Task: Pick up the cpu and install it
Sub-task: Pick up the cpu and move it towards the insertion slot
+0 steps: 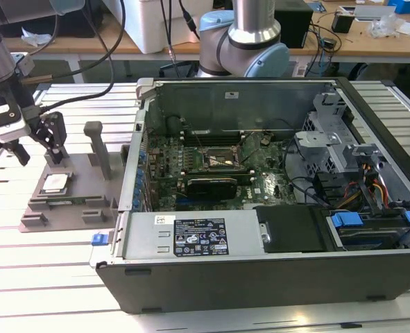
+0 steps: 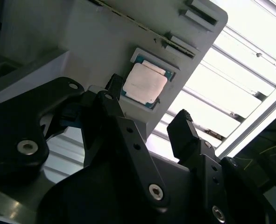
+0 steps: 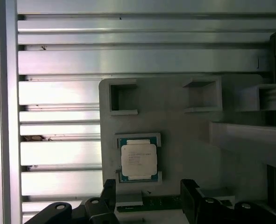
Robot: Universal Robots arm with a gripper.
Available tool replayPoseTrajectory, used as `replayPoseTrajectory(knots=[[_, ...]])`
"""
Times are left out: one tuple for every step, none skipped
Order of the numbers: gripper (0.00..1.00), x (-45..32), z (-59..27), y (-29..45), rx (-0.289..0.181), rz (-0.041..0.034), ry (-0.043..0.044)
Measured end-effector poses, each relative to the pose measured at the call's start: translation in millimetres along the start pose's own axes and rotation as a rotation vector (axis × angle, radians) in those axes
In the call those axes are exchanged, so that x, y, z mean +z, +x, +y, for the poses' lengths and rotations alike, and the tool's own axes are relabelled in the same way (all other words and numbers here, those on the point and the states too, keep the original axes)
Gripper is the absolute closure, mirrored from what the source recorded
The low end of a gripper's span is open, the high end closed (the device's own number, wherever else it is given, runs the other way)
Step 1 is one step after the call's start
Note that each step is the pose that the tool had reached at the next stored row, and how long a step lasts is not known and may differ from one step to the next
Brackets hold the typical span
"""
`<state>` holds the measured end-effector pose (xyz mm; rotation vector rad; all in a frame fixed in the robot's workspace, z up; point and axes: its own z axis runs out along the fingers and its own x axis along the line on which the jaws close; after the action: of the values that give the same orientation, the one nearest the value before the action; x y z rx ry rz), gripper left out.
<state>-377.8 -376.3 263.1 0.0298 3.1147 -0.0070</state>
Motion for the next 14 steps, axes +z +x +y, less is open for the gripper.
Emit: replayPoseTrajectory(knots=[[0.34,0.7,0.0,0.0,0.000,0.0001,0.0000],[0.34,1.2,0.0,0.0,0.000,0.0000,0.0000],[0.34,1.6,0.0,0.1,0.000,0.0002,0.0001],[0.34,2.3,0.0,0.1,0.000,0.0002,0.0000],[0.34,3.0,0.0,0.1,0.000,0.0002,0.0001],[0.34,3.4,0.0,0.1,0.000,0.0001,0.0001],[0.34,3.8,0.0,0.1,0.000,0.0001,0.0001],[0.34,4.5,0.0,0.1,0.000,0.0001,0.0001],[0.34,4.9,0.0,0.2,0.000,0.0001,0.0001],[0.34,5.4,0.0,0.2,0.000,0.0001,0.0000],[0.34,5.7,0.0,0.2,0.000,0.0001,0.0001],[0.34,6.2,0.0,0.2,0.000,0.0001,0.0000],[0.34,6.8,0.0,0.2,0.000,0.0001,0.0001],[0.34,7.3,0.0,0.2,0.000,0.0001,0.0000]])
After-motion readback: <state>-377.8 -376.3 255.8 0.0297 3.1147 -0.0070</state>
